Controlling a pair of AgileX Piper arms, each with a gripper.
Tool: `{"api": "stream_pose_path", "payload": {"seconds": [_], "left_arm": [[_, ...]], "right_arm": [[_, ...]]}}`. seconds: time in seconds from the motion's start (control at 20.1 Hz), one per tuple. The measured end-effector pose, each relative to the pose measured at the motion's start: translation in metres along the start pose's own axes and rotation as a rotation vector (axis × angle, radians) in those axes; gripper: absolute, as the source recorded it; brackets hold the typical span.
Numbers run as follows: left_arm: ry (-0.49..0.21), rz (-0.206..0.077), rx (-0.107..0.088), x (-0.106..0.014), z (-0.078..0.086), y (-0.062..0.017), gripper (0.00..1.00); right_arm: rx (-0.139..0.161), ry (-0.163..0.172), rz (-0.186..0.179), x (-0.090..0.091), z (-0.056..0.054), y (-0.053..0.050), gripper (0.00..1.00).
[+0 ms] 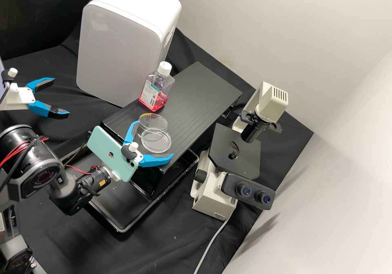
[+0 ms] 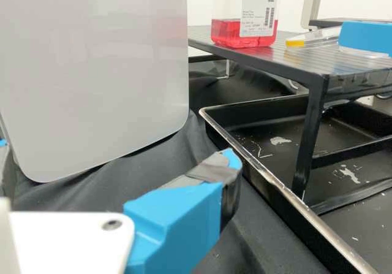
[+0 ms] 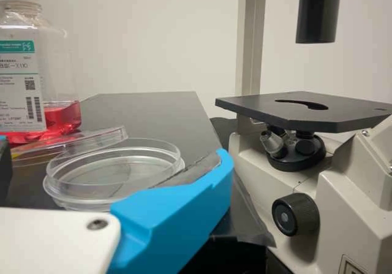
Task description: Place the lid on the petri dish
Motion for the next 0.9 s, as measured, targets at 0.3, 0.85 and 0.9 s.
{"api": "stream_pose_path", "payload": {"seconds": [0.3,0.85,0.9], "left_arm": [[0.0,0.0,0.0,0.0,0.0,0.0,1.0],[0.0,0.0,0.0,0.0,0.0,0.0,1.0],[0.0,0.0,0.0,0.0,0.0,0.0,1.0]], "right_arm": [[0.002,-0.005,0.006,0.0,0.0004,0.0005,0.0],[0.009,-0.022,0.027,-0.0001,0.002,0.0024,0.0],[0.01,-0.023,0.028,-0.0001,0.0021,0.0025,0.0]]}}
